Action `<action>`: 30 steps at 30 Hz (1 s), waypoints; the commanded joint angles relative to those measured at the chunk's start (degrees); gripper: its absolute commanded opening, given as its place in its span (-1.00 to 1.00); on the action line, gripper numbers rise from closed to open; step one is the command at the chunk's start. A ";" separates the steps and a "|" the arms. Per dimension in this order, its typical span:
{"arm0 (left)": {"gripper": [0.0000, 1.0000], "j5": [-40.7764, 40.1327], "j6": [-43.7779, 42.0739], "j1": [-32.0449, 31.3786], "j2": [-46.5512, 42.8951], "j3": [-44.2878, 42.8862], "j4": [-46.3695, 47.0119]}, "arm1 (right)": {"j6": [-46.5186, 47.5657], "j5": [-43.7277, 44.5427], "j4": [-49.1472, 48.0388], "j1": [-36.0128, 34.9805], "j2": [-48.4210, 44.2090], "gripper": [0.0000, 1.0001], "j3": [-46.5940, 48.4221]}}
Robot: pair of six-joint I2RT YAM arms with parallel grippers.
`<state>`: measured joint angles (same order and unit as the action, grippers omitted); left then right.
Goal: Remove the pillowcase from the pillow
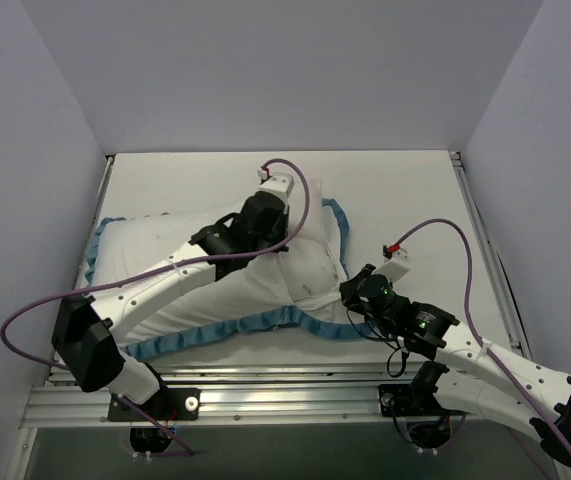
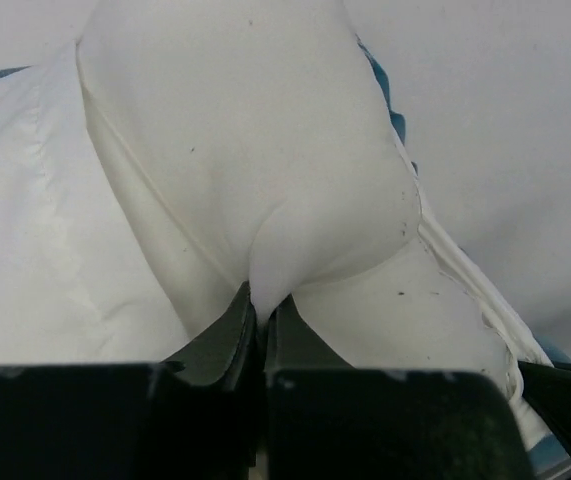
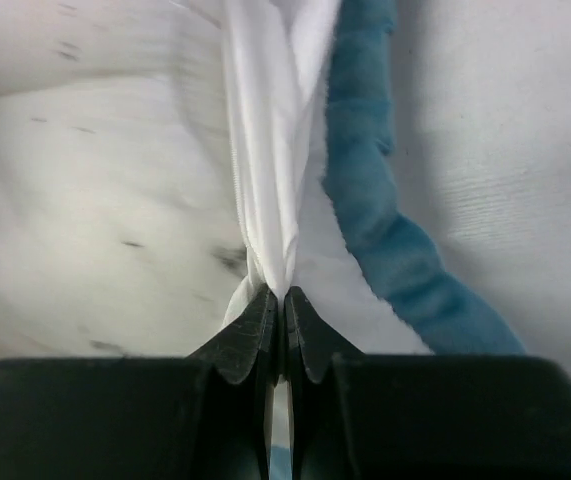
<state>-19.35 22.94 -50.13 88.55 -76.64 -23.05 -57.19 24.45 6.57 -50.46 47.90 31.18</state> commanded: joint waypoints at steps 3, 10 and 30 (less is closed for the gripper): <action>-0.95 2.74 0.62 8.81 -9.62 0.44 -3.14 | 0.06 -0.18 7.85 4.13 -2.28 -1.00 -3.31; -0.95 7.31 1.32 14.00 -13.32 -0.26 -2.89 | 3.65 -4.40 2.77 5.46 -0.71 -1.00 -3.76; 0.80 -5.33 12.29 1.96 -19.46 2.89 -4.62 | 29.58 -16.36 5.83 4.23 2.10 0.77 15.58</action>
<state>-16.78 31.22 -48.56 75.46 -75.07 -24.53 -33.04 10.72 11.49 -46.11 49.23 43.81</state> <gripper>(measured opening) 0.878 0.878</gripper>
